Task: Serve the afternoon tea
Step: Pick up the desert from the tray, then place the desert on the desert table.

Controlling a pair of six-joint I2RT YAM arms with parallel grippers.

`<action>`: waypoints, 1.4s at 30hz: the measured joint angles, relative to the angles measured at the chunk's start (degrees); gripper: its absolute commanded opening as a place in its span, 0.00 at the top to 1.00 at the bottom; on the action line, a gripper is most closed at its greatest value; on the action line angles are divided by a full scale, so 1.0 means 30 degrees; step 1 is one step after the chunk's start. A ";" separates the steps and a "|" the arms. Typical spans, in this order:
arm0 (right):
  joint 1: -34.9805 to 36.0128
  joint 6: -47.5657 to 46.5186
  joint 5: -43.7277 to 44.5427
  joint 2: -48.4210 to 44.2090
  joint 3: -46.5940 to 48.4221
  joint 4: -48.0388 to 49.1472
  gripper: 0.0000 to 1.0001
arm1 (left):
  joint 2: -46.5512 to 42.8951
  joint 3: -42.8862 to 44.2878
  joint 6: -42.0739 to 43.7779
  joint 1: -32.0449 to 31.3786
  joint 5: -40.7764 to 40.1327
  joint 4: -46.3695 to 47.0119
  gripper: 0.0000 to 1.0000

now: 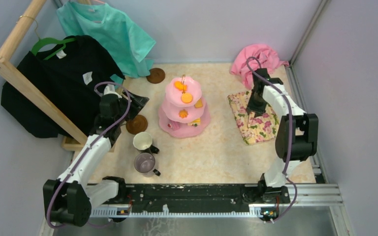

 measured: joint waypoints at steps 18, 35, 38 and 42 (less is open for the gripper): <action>0.9726 0.3133 0.1260 -0.8102 -0.2229 -0.2550 0.91 | -0.0787 0.0007 -0.1552 0.0000 -0.1246 -0.0889 0.33; 1.9482 0.7941 0.3708 -0.2914 0.1756 -0.3300 0.92 | -0.1231 0.1290 -0.1770 0.0000 -0.3767 -0.2448 0.33; 1.9919 0.8065 0.3920 -0.1464 0.3475 -0.3504 0.93 | -0.0882 0.1545 -0.2229 0.0036 -0.4226 -0.2710 0.33; 2.0138 0.8051 0.4087 0.0729 0.5923 -0.3184 0.93 | -0.0138 0.1741 -0.3009 0.0087 -0.4794 -0.2965 0.33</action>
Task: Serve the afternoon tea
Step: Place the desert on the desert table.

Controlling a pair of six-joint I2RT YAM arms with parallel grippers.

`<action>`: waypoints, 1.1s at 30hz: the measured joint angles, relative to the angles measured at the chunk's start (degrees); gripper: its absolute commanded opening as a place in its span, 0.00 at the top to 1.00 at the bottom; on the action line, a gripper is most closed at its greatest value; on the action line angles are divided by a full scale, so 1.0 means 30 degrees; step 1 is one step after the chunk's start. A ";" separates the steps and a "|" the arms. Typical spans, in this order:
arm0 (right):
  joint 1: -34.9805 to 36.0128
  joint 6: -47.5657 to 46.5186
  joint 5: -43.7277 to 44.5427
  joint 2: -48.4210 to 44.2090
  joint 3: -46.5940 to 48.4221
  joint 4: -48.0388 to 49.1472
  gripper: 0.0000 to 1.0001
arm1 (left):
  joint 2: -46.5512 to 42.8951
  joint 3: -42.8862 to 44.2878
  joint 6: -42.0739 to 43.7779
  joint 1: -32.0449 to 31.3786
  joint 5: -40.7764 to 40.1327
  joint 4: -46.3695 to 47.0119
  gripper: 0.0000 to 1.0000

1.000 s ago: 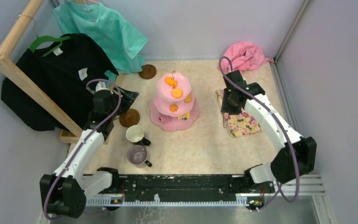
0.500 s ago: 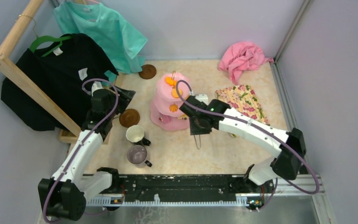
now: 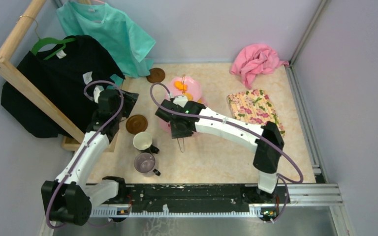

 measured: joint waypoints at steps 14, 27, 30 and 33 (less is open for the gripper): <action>0.0022 0.0816 0.0102 0.5377 0.6615 -0.0758 0.98 | 0.0692 0.1319 -0.0102 0.0168 -0.1545 -0.0423 0.33; -0.0233 0.4211 0.0036 0.8378 1.2174 -0.3373 1.00 | 0.0532 0.1552 0.1144 0.0495 -0.2892 -0.0641 0.33; -0.0423 0.5085 -0.0007 0.8553 1.2473 -0.3781 1.00 | 0.0532 0.1974 0.1443 0.0532 -0.3264 -0.0823 0.33; -0.0605 0.5865 -0.0044 0.8990 1.3012 -0.4051 1.00 | 0.0532 0.2535 0.1778 0.0539 -0.3519 -0.0933 0.33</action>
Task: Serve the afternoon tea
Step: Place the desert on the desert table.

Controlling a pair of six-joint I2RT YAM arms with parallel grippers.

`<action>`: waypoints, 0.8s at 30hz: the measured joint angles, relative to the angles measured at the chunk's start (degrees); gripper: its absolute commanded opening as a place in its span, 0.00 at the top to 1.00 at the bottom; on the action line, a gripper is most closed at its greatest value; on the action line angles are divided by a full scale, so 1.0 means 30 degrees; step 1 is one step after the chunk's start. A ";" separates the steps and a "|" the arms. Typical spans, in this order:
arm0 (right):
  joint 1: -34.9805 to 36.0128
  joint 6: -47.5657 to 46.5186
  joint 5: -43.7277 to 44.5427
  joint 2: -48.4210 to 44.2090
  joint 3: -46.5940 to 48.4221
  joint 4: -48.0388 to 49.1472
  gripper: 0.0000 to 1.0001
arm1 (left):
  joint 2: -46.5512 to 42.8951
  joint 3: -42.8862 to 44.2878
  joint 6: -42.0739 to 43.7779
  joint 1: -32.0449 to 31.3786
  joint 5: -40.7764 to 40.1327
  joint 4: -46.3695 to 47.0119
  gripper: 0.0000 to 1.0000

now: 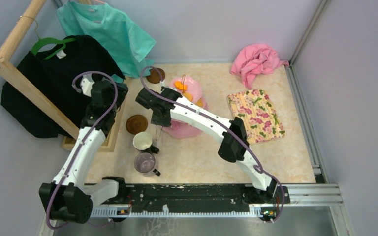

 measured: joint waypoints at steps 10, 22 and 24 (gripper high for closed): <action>-0.0379 0.1355 0.0007 0.0925 0.0175 -0.0029 1.00 | 0.0022 0.0831 0.0896 0.0036 -0.0357 -0.0131 0.34; -0.0816 0.1588 0.0087 0.0925 0.0175 0.0080 0.98 | 0.0510 0.0845 0.1209 0.0087 -0.0357 -0.0109 0.35; -0.0896 0.1581 0.0080 0.0925 0.0175 0.0138 0.93 | 0.0583 0.0852 0.1260 0.0087 -0.0350 -0.0095 0.35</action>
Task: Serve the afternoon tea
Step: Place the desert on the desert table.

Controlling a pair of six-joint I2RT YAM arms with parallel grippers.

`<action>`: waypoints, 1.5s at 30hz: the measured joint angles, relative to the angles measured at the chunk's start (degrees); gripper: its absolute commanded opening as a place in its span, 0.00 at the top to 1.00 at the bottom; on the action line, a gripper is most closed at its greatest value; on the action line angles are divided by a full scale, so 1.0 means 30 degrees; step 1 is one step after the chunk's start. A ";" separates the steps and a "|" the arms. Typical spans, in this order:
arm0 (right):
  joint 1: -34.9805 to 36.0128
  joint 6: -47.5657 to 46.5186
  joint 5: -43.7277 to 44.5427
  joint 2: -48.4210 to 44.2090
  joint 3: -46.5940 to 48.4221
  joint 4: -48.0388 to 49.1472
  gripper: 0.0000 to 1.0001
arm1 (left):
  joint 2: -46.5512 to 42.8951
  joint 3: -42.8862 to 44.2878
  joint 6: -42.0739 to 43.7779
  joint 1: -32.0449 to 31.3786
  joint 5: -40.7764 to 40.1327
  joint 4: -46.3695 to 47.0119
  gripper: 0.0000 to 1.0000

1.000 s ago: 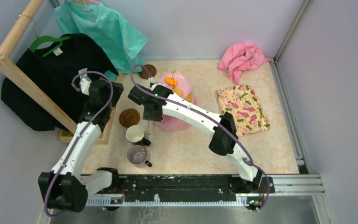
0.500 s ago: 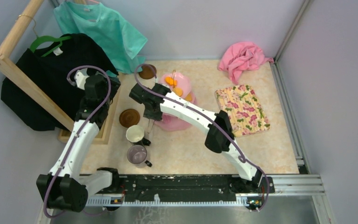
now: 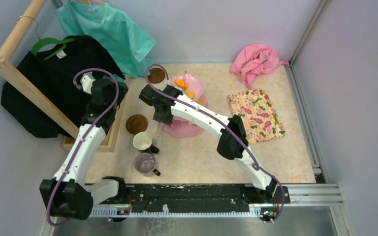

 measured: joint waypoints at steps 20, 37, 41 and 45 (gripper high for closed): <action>-0.0612 -0.0357 -0.0554 -0.0138 -0.1413 0.1996 0.75 | 0.0226 0.0000 0.0444 0.0000 -0.0007 0.0328 0.36; -0.0612 -0.0350 -0.0583 -0.0780 -0.2433 0.2535 0.70 | 0.0226 0.0000 0.0459 0.0000 0.0051 0.0437 0.37; -0.0612 -0.0342 -0.0583 -0.0831 -0.2448 0.2543 0.68 | 0.0226 0.0000 0.0466 0.0000 0.0066 0.0437 0.38; -0.0612 -0.0342 -0.0590 -0.0976 -0.2630 0.2557 0.68 | 0.0219 0.0000 0.0466 0.0000 0.0058 0.0437 0.38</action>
